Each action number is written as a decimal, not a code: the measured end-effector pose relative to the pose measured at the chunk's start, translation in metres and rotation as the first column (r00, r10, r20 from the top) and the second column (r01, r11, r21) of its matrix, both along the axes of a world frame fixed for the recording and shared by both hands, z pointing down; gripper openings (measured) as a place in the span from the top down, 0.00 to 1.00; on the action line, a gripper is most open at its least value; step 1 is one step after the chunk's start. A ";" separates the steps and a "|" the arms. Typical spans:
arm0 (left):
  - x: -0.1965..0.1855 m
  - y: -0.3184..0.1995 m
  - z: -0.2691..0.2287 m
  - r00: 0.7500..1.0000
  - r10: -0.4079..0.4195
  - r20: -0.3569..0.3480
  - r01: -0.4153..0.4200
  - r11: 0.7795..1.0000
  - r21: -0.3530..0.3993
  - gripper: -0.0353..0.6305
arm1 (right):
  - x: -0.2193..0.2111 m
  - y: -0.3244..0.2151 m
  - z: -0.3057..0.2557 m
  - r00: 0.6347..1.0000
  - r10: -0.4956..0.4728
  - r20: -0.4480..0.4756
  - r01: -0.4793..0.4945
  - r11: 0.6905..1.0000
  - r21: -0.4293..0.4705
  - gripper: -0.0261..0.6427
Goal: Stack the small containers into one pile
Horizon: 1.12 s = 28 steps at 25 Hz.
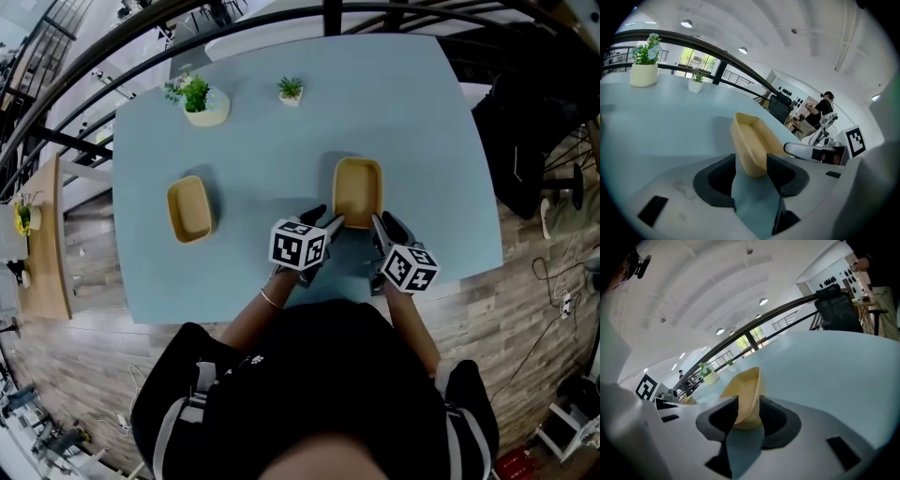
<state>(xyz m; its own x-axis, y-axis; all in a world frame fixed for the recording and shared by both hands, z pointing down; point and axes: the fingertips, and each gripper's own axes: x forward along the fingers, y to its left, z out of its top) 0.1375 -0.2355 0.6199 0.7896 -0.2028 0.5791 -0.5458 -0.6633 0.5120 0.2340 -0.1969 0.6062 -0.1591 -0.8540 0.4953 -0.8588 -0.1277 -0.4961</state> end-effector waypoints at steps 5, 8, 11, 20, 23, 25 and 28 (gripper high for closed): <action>0.012 0.006 0.002 1.000 -0.001 -0.028 0.000 1.000 -0.026 0.67 | 0.001 0.001 0.007 1.000 -0.018 0.003 0.018 1.000 -0.019 0.75; 0.019 0.011 0.001 0.999 0.005 -0.048 -0.007 0.999 -0.045 0.67 | 0.002 0.002 0.008 1.000 -0.024 0.005 0.024 1.000 -0.019 0.77; 0.022 0.014 0.001 0.998 0.012 -0.060 -0.016 0.998 -0.059 0.67 | 0.001 0.001 0.008 1.000 -0.023 0.003 0.023 1.000 -0.019 0.78; 0.016 0.017 -0.009 0.999 0.024 -0.049 -0.025 0.999 -0.022 0.67 | -0.006 0.003 -0.001 0.999 -0.029 -0.021 0.029 1.000 0.007 0.80; 0.010 0.018 -0.013 0.999 0.030 -0.034 -0.030 1.000 0.008 0.67 | -0.012 0.003 -0.006 0.999 -0.040 -0.027 0.041 0.999 0.019 0.80; 0.005 0.018 -0.017 0.999 0.026 -0.029 -0.026 1.000 0.018 0.67 | -0.018 0.003 -0.010 0.998 -0.047 -0.030 0.048 0.999 0.027 0.80; -0.003 0.018 -0.024 1.000 0.017 -0.023 -0.016 0.999 0.039 0.67 | -0.026 0.003 -0.016 0.998 -0.056 -0.031 0.057 0.998 0.040 0.80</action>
<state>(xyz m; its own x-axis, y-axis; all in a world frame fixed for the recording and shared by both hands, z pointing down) 0.1343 -0.2171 0.5963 0.8064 -0.2114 0.5523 -0.5226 -0.6920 0.4981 0.2081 -0.1935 0.5898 -0.1934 -0.8638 0.4652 -0.8788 -0.0583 -0.4737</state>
